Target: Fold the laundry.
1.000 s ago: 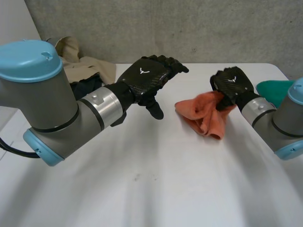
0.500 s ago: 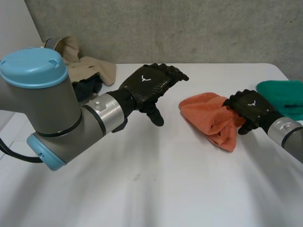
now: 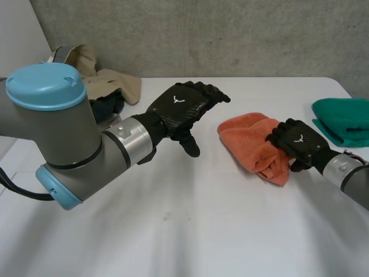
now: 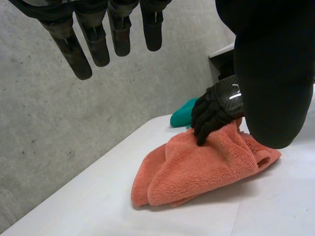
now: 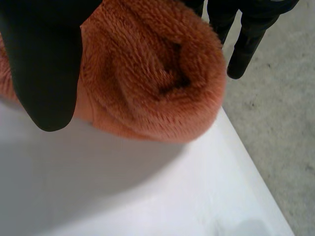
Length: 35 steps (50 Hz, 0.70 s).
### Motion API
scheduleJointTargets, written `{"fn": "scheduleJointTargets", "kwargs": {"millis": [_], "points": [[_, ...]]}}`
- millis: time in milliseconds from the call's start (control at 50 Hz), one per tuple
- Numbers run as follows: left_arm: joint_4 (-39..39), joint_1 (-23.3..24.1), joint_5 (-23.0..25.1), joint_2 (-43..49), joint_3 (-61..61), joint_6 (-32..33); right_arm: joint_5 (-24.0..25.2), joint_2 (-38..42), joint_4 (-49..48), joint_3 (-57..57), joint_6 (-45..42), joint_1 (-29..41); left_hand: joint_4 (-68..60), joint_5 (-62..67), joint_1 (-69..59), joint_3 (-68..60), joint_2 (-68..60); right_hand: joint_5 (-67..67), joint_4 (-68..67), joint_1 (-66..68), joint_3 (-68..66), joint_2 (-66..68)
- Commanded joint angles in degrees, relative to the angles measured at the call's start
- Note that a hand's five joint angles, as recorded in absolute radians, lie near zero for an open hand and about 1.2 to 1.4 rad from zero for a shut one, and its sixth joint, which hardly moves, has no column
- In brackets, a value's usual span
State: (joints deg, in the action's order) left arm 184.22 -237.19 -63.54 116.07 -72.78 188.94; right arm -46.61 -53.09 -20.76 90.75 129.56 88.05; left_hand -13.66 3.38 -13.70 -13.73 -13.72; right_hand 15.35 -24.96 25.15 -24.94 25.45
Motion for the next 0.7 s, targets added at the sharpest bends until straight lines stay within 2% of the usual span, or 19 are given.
{"fn": "scheduleJointTargets", "kwargs": {"millis": [20, 80, 160, 240, 320, 380, 440, 560, 700], "points": [[0.0, 0.0, 0.0, -0.1, -0.1, -0.1, -2.0, 2.4, -5.3, -1.6, -0.1, 3.5, 0.4, -0.1, 0.5, 0.5, 0.5, 24.8, -25.2, 25.0, -25.2, 24.7], [0.0, 0.1, 0.0, 0.0, -0.1, -0.1, -3.3, 3.2, -6.7, -3.5, -0.2, 4.1, 0.3, 0.0, 0.3, 0.3, 0.3, 54.5, -54.9, 54.8, -55.0, 54.5], [0.0, 0.0, 0.0, 0.0, 0.0, -0.1, -5.3, 3.0, -7.5, -8.2, 1.0, 5.8, 0.3, 0.0, 0.3, 0.3, 0.3, 54.6, -55.0, 54.9, -55.1, 54.5], [0.1, 0.0, 0.0, -0.2, 0.2, 0.0, -8.9, 2.9, -8.0, -16.6, 7.5, 6.2, 0.3, 0.0, 0.3, 0.3, 0.3, 54.6, -55.0, 54.9, -55.1, 54.5], [0.1, -0.1, -0.1, -0.8, 0.3, -0.1, -13.6, 1.4, -12.1, -24.0, 18.7, 5.6, 0.3, 0.0, 0.3, 0.3, 0.3, 54.6, -55.0, 54.9, -55.1, 54.5], [0.1, 0.1, -0.1, -1.0, 0.4, -0.2, -16.4, 1.4, -19.8, -27.8, 28.4, 3.7, 0.3, 0.0, 0.3, 0.3, 0.3, 54.6, -55.0, 54.9, -55.1, 54.5], [0.1, 0.2, -0.1, -1.7, 0.3, -0.2, -17.3, 2.9, -26.6, -29.2, 34.4, -1.7, 0.1, 0.2, 0.1, 0.2, 0.1, 54.6, -55.0, 54.9, -55.1, 54.5], [0.1, 0.4, -0.2, -2.4, -0.3, -0.1, -14.7, 9.9, -31.2, -32.0, 37.3, -9.6, 0.1, 0.2, 0.1, 0.2, 0.1, 54.6, -55.0, 54.9, -55.1, 54.5], [0.1, 1.0, -0.2, -2.3, -1.3, 0.1, -4.1, 22.4, -32.1, -34.9, 39.5, -17.4, -0.1, 0.4, 0.0, 0.0, 0.0, 54.6, -55.0, 54.9, -55.1, 54.5]]}}
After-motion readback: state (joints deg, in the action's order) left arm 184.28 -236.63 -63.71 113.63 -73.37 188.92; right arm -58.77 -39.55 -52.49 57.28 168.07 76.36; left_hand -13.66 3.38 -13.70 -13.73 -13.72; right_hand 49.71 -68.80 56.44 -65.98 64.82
